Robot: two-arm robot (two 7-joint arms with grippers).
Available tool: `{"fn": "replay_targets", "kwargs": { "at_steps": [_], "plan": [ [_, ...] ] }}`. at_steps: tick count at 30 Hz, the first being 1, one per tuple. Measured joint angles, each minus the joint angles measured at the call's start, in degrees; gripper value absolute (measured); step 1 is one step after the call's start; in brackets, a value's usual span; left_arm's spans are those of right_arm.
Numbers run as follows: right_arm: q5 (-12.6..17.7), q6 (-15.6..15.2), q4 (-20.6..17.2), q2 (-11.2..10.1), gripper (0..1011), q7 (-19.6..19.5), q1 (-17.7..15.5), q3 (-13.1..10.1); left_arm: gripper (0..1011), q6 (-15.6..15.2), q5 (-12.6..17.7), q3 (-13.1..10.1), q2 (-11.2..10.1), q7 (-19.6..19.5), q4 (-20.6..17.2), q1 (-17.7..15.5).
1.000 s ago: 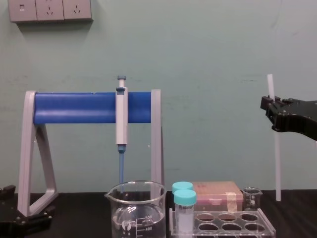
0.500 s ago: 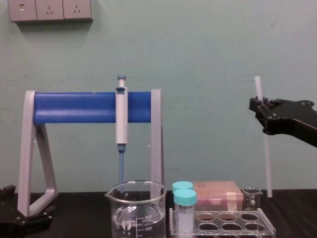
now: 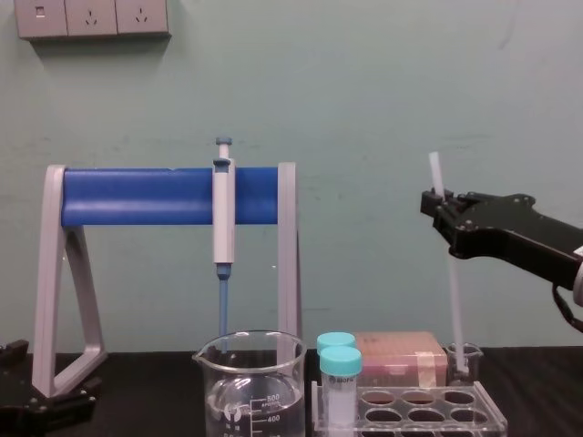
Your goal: Pick up the stirring rod with one hand, then place it down.
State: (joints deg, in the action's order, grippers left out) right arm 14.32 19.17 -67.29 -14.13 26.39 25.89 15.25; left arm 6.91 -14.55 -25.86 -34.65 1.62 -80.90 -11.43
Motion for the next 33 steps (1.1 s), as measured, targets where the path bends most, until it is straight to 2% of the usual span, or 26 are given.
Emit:
{"fn": "replay_targets", "kwargs": {
  "at_steps": [12, 21, 33],
  "plan": [
    [0.99, -0.57, 1.11, 0.37, 71, 0.93, 0.05, 1.03, 1000, 0.00, 0.00, 0.00, 0.00, 0.00, 0.00, 0.00],
    [2.22, -0.50, 3.65, 0.57, 71, 2.34, 0.81, 1.55, 1000, 0.00, 0.00, 0.00, 0.00, 0.00, 0.00, 0.00],
    [2.37, -0.30, 5.42, 0.65, 70, 2.72, 1.32, 2.31, 1000, 0.00, 0.00, 0.00, 0.00, 0.00, 0.00, 0.00]
  ]
}}
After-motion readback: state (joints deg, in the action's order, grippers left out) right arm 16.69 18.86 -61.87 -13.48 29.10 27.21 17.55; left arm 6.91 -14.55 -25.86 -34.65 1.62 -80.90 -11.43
